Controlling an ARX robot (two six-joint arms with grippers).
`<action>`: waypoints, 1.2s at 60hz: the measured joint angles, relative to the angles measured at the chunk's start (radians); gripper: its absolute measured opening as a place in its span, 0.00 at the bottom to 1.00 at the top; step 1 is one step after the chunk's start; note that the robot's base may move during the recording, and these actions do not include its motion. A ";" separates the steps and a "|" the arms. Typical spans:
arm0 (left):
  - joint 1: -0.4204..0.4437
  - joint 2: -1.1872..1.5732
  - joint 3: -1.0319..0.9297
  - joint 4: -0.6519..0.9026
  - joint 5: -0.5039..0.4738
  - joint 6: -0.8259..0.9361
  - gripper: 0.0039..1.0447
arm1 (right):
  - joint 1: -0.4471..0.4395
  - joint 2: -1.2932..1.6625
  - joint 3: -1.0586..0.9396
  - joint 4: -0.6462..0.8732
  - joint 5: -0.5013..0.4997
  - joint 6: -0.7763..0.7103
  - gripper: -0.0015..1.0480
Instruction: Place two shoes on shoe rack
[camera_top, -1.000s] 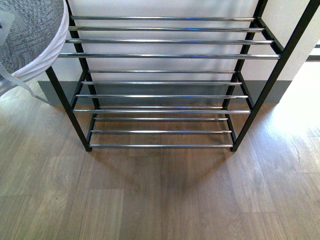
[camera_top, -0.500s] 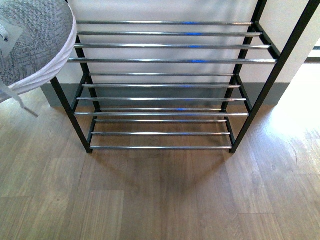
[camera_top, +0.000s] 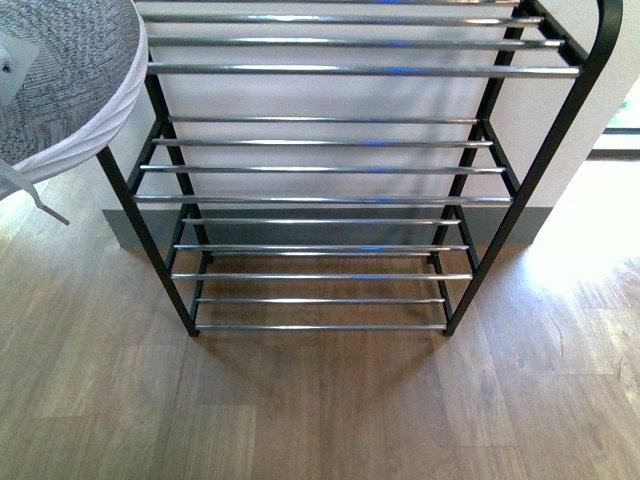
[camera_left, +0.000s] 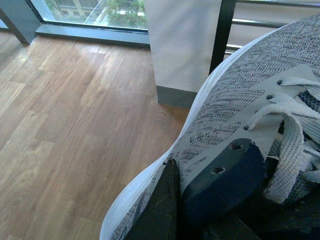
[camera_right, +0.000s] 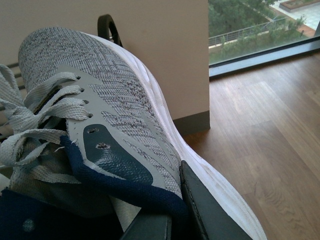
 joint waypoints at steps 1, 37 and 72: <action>0.000 0.000 0.000 0.000 0.000 0.000 0.01 | 0.000 0.000 0.000 0.000 0.000 0.000 0.01; 0.000 0.000 0.000 0.000 0.000 0.000 0.01 | 0.000 0.000 0.000 0.000 0.000 0.000 0.01; 0.000 0.000 0.000 0.000 0.000 0.000 0.01 | 0.243 0.314 0.129 0.135 -0.028 -0.030 0.01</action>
